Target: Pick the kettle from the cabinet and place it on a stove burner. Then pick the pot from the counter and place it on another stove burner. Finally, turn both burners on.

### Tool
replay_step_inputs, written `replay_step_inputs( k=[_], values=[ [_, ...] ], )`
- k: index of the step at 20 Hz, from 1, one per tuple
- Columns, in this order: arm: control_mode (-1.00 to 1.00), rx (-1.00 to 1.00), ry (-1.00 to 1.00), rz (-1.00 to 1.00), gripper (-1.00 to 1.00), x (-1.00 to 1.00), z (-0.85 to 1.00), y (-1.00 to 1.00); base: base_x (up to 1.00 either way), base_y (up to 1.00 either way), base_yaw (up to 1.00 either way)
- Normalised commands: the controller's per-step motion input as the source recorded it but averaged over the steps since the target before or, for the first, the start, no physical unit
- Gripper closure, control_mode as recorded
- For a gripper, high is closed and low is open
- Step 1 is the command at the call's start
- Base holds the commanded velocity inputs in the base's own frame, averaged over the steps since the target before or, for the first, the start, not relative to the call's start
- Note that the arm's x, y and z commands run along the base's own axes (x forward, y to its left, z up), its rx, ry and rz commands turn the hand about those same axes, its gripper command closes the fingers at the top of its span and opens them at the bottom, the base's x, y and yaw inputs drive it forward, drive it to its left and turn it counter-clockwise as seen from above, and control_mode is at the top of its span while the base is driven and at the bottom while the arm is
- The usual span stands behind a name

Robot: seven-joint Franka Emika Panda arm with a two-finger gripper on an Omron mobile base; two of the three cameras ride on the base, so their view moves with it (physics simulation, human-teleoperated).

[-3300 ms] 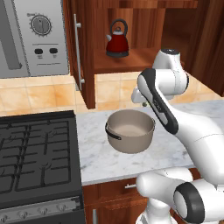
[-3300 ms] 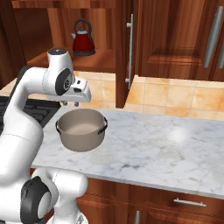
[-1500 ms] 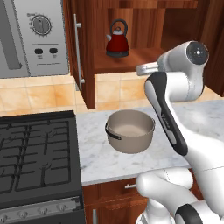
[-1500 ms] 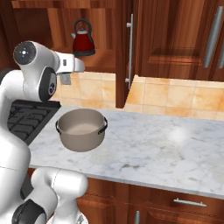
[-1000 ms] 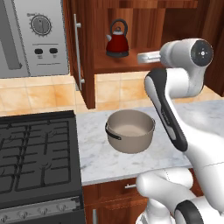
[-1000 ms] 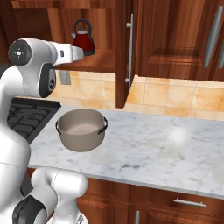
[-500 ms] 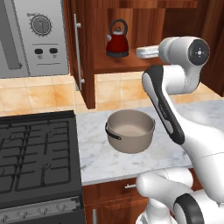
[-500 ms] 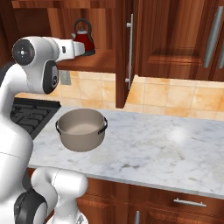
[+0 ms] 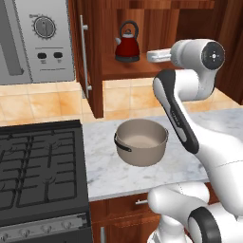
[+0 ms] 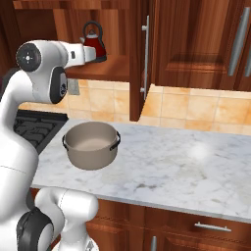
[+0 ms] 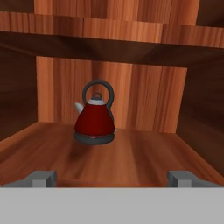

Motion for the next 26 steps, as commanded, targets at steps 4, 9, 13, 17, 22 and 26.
replay_step_inputs(
  k=[4,9,13,17,22,26],
  values=[
    [-1.0,0.0,0.0,0.0,-1.0,0.17,0.0,0.0,0.0,0.0,0.0],
    [-1.0,0.0,0.0,0.0,-1.0,0.36,0.0,0.0,0.0,0.0,0.0],
    [-1.0,0.0,0.0,0.0,-1.0,0.4,0.01,0.0,0.0,0.0,0.0],
    [-1.0,0.0,-0.01,0.0,-1.0,0.46,0.01,0.01,0.0,0.0,0.0],
    [-1.0,0.0,-0.02,0.0,-1.0,0.43,0.04,0.0,0.0,0.0,0.0],
    [-1.0,0.0,0.0,0.0,-1.0,0.32,0.14,0.02,0.0,0.0,0.0]
  ],
)
